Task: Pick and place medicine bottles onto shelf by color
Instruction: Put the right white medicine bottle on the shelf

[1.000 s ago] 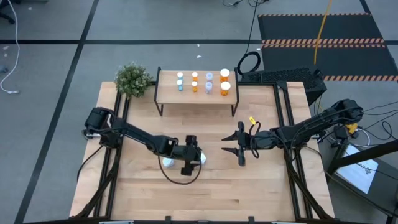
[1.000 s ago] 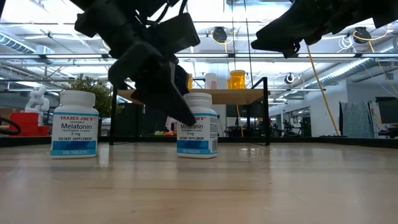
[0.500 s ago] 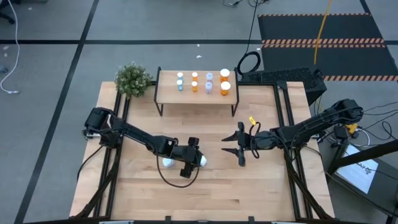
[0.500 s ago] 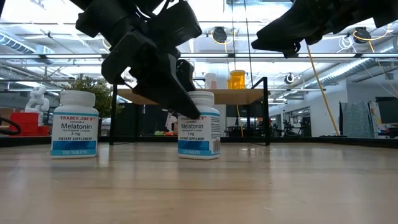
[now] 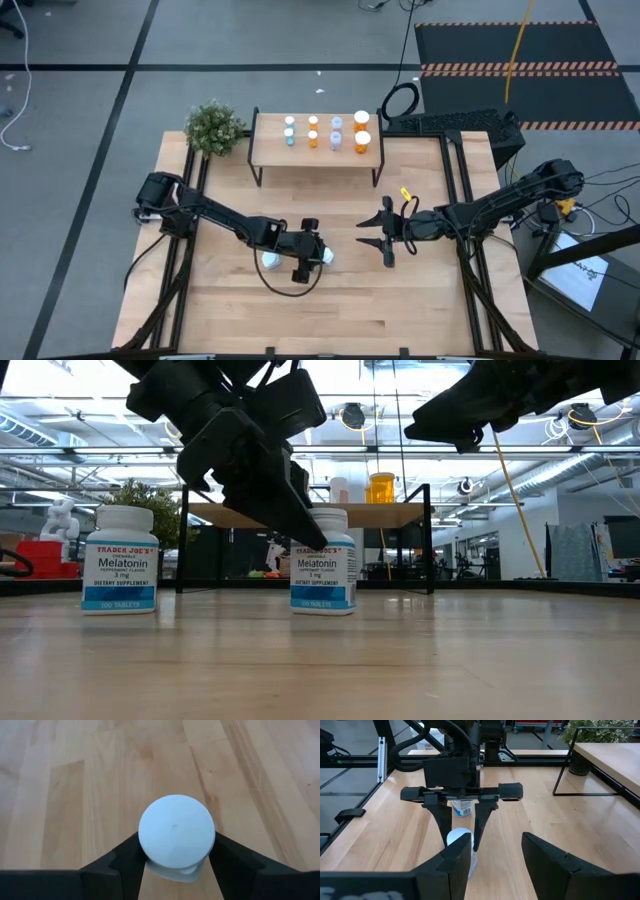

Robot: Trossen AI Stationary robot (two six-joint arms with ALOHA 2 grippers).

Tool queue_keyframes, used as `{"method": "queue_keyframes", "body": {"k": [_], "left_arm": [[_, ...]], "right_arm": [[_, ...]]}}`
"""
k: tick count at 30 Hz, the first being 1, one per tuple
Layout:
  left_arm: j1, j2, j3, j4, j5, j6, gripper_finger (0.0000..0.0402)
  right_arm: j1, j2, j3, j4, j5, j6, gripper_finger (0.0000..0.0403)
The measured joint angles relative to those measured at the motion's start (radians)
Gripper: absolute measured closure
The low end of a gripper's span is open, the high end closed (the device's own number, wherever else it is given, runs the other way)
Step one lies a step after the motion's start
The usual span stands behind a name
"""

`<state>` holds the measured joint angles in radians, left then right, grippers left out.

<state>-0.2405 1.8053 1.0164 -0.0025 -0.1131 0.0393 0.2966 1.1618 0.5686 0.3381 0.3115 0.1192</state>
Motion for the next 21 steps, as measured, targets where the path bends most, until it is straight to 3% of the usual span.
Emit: {"method": "queue_keyframes", "body": {"k": [13, 21], "left_arm": [[0.000, -0.001, 0.000, 0.000, -0.004, -0.049, 0.0212], [0.011, -0.035, 0.002, -0.029, -0.059, -0.132, 0.0213]], "right_arm": [[0.000, 0.000, 0.000, 0.000, 0.000, 0.000, 0.0234], [0.000, 0.000, 0.000, -0.010, 0.000, 0.000, 0.0234]]}}
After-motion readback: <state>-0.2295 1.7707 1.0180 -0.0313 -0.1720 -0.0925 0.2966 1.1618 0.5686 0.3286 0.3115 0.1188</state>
